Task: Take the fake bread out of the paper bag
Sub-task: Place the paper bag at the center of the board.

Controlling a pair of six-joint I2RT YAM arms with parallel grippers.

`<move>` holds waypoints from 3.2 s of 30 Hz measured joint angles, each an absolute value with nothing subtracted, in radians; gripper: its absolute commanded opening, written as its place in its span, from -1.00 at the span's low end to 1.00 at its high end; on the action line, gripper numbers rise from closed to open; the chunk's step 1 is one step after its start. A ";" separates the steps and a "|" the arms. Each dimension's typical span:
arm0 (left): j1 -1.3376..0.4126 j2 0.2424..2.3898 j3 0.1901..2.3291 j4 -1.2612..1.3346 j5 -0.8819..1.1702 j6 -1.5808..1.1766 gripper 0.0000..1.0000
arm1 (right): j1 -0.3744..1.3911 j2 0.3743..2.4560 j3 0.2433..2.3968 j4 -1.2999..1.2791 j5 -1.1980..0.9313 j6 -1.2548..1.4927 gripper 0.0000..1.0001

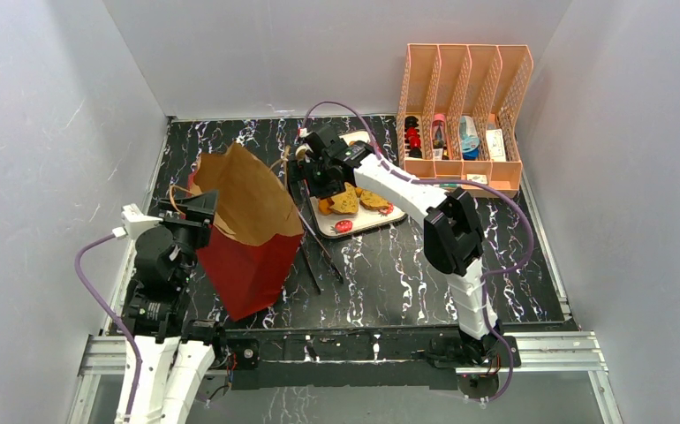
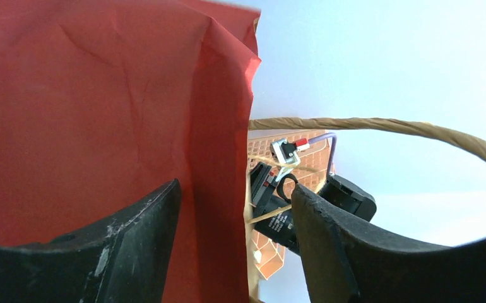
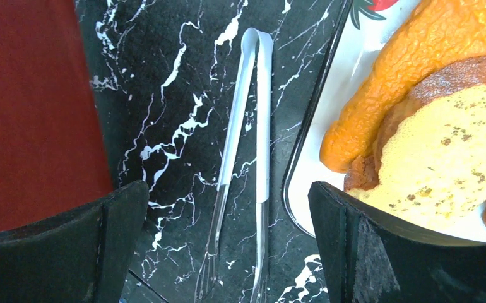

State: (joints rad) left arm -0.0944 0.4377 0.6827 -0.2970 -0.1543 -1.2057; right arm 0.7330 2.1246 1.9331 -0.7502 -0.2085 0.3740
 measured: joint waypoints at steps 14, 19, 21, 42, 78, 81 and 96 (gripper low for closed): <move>-0.094 0.409 0.780 -0.482 -0.176 -1.166 -0.48 | 0.738 2.034 1.907 -0.712 -0.203 0.394 0.96; -0.094 0.410 0.781 -0.487 -0.177 -1.151 -0.90 | 0.735 1.976 1.811 -0.698 -0.173 0.397 0.96; -0.094 0.419 0.781 -0.487 -0.176 -1.146 -0.94 | 0.730 1.943 1.767 -0.686 -0.159 0.402 0.96; -0.094 0.540 0.748 -0.299 -0.175 -1.153 -1.00 | 0.630 1.526 1.603 -0.624 -0.065 0.486 0.96; -0.094 0.567 0.718 -0.199 -0.147 -1.163 -1.00 | 1.001 1.590 1.617 -0.653 0.121 0.551 0.96; -0.094 0.573 0.718 -0.187 -0.140 -1.163 -1.00 | 1.002 1.619 1.629 -0.649 0.129 0.546 0.96; -0.094 0.573 0.699 -0.150 -0.119 -1.172 -1.00 | 1.002 1.672 1.623 -0.471 0.106 0.514 0.83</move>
